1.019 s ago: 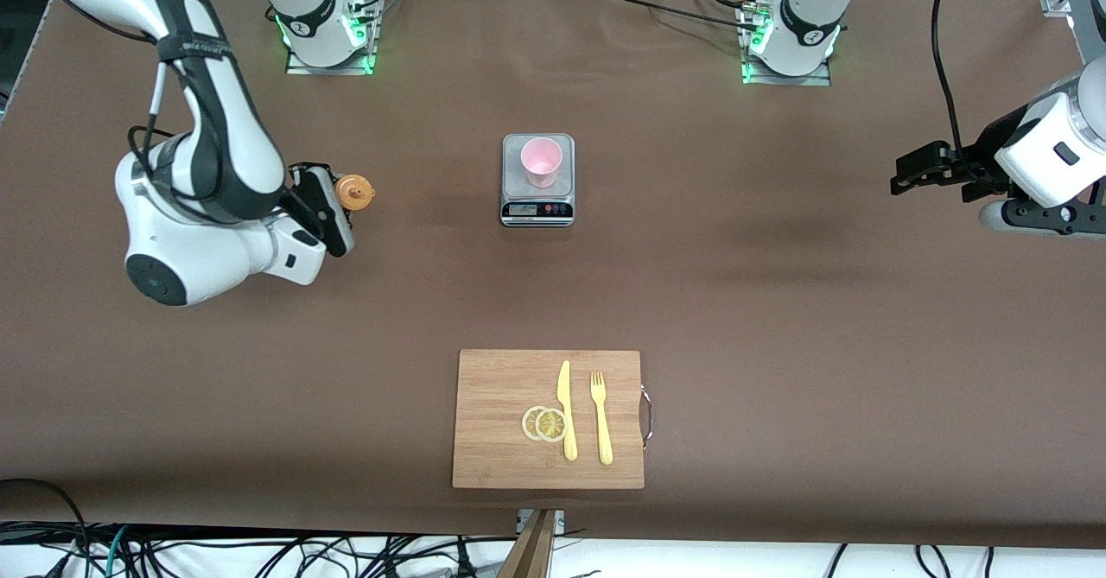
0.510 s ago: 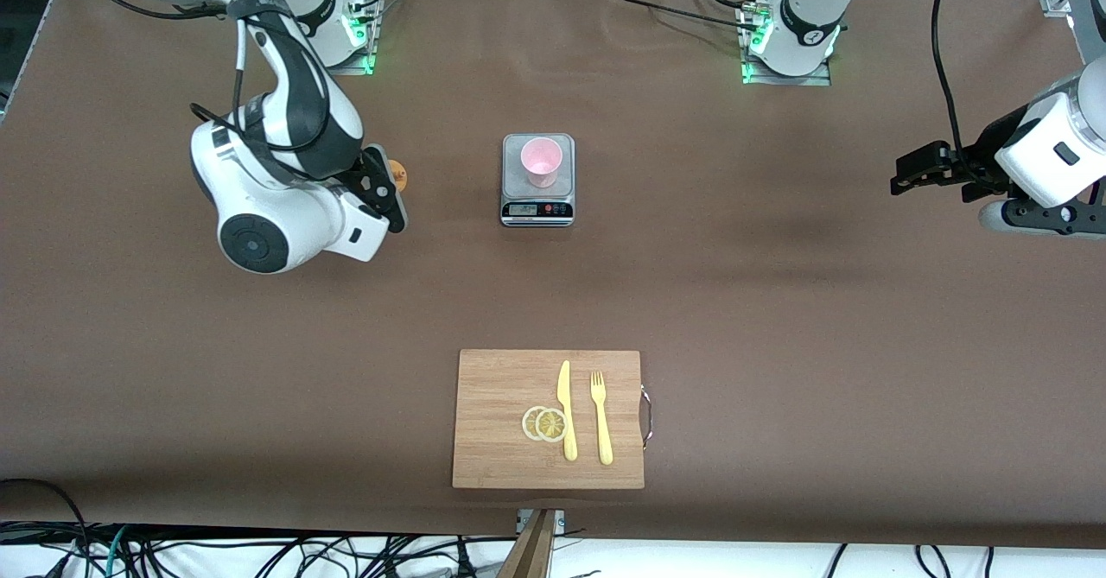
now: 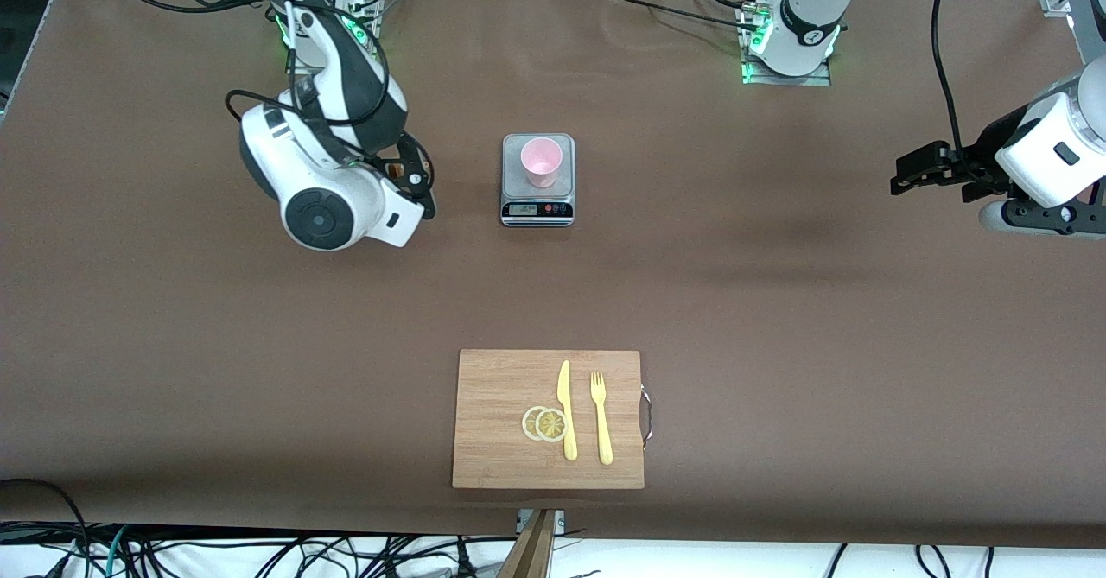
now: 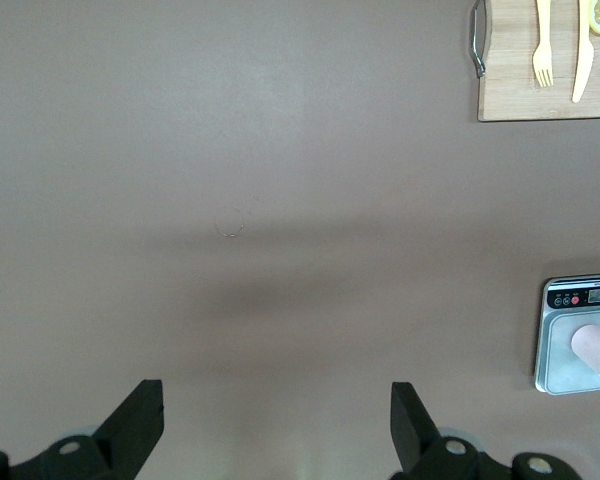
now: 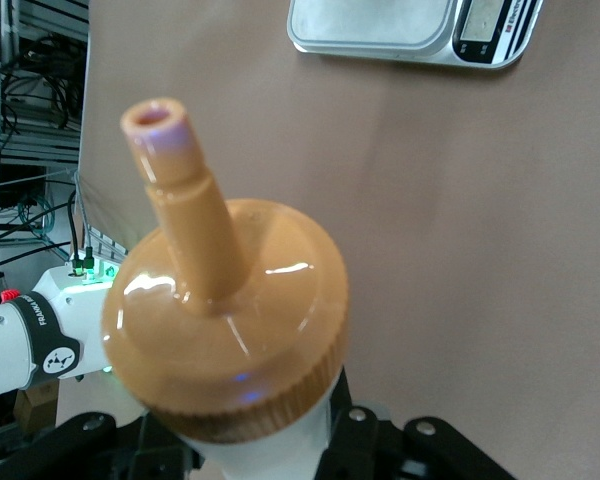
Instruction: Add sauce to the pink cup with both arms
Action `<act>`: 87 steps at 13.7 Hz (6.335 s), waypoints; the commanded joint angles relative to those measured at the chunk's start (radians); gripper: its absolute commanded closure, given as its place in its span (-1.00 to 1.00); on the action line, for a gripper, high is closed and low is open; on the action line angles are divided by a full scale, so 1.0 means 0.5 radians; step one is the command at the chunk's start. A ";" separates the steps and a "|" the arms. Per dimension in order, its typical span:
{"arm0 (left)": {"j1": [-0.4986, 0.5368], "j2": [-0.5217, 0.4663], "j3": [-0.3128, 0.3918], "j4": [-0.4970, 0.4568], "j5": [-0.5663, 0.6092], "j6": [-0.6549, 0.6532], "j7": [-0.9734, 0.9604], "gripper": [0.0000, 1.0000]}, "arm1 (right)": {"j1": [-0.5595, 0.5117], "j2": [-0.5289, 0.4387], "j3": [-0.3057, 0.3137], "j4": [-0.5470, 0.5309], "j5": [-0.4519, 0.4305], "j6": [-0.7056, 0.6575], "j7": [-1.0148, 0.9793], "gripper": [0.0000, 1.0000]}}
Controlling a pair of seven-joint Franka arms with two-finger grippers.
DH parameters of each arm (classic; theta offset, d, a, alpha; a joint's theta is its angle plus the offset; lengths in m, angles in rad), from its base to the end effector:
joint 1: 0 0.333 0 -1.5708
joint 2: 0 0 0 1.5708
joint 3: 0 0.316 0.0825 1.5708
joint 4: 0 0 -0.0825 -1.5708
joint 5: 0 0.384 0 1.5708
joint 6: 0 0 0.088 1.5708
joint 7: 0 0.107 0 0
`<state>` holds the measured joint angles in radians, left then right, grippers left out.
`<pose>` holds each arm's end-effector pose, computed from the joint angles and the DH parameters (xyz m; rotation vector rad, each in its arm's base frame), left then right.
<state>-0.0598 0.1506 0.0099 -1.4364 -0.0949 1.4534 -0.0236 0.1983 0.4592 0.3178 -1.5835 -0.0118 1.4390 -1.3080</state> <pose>0.5859 -0.0408 0.5921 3.0458 -0.0474 -0.2089 0.5371 0.2784 0.3524 -1.6488 -2.1581 0.6781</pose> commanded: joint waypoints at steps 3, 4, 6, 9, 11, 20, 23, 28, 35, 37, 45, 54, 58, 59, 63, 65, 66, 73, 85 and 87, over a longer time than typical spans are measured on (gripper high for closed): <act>-0.003 -0.007 -0.001 0.007 0.036 -0.017 0.038 -1.00 | 0.042 -0.069 0.125 -0.110 -0.194 0.027 0.217 0.10; -0.003 -0.007 -0.001 0.007 0.036 -0.017 0.038 -1.00 | 0.066 -0.069 0.125 -0.122 -0.228 0.033 0.247 0.10; -0.003 -0.007 -0.001 0.007 0.036 -0.017 0.038 -1.00 | 0.143 -0.053 0.125 -0.131 -0.310 0.037 0.351 0.10; -0.003 -0.007 -0.001 0.007 0.036 -0.017 0.035 -1.00 | 0.226 -0.032 0.128 -0.134 -0.397 0.037 0.486 0.10; -0.003 -0.007 -0.001 0.007 0.036 -0.017 0.035 -1.00 | 0.336 -0.023 0.125 -0.134 -0.470 0.033 0.648 0.10; -0.003 -0.007 -0.001 0.007 0.036 -0.017 0.035 -1.00 | 0.668 0.115 0.125 -0.110 -0.715 0.006 1.057 0.10; -0.003 -0.007 -0.001 0.007 0.036 -0.017 0.035 -1.00 | 0.693 0.174 0.122 -0.085 -0.808 -0.061 1.082 0.10; -0.003 -0.007 -0.001 0.007 0.036 -0.017 0.035 -1.00 | 0.809 0.275 0.119 0.065 -0.924 -0.224 1.195 0.10; -0.003 -0.007 -0.001 0.007 0.036 -0.017 0.035 -1.00 | 0.990 0.486 -0.013 0.405 -0.931 -0.368 1.217 0.10; -0.003 -0.007 -0.001 0.007 0.036 -0.017 0.035 -1.00 | 1.063 0.517 -0.089 0.461 -0.927 -0.396 1.217 0.10; -0.003 -0.007 -0.001 0.007 0.036 -0.017 0.035 -1.00 | 1.205 0.606 -0.191 0.584 -0.986 -0.528 1.214 0.10; -0.003 -0.007 -0.001 0.007 0.036 -0.017 0.035 -1.00 | 1.282 0.637 -0.194 0.590 -1.069 -0.629 1.214 0.10; -0.003 -0.007 -0.001 0.007 0.036 -0.017 0.035 -1.00 | 1.380 0.643 -0.273 0.611 -1.078 -0.669 1.211 0.10; -0.003 -0.007 -0.001 0.007 0.036 -0.017 0.035 -1.00 | 1.383 0.652 -0.277 0.630 -1.081 -0.675 1.211 0.10; -0.003 -0.007 -0.001 0.007 0.033 -0.017 0.035 -1.00 | 1.386 0.677 -0.292 0.663 -1.084 -0.675 1.202 0.10; -0.003 -0.007 -0.001 0.007 0.033 -0.017 0.035 -1.00 | 1.389 0.683 -0.301 0.691 -1.087 -0.678 1.199 0.10; -0.003 -0.007 -0.001 0.007 0.036 -0.017 0.035 -1.00 | 1.389 0.683 -0.301 0.703 -1.087 -0.678 1.196 0.10; -0.003 -0.007 -0.001 0.007 0.033 -0.017 0.035 -1.00 | 1.328 0.683 -0.301 0.740 -1.056 -0.639 1.051 0.10; -0.003 -0.007 -0.001 0.007 0.033 -0.017 0.035 -1.00 | 0.884 0.230 -0.338 0.339 -0.401 -0.005 0.782 0.10; -0.003 -0.007 -0.001 0.007 0.033 -0.017 0.032 -1.00 | 0.739 0.107 -0.338 0.225 -0.247 0.125 0.613 0.10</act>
<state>-0.0597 0.1507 0.0099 -1.4364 -0.0949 1.4534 -0.0236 0.6396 0.6251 0.1427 -1.3528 -0.2045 1.4392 -0.9240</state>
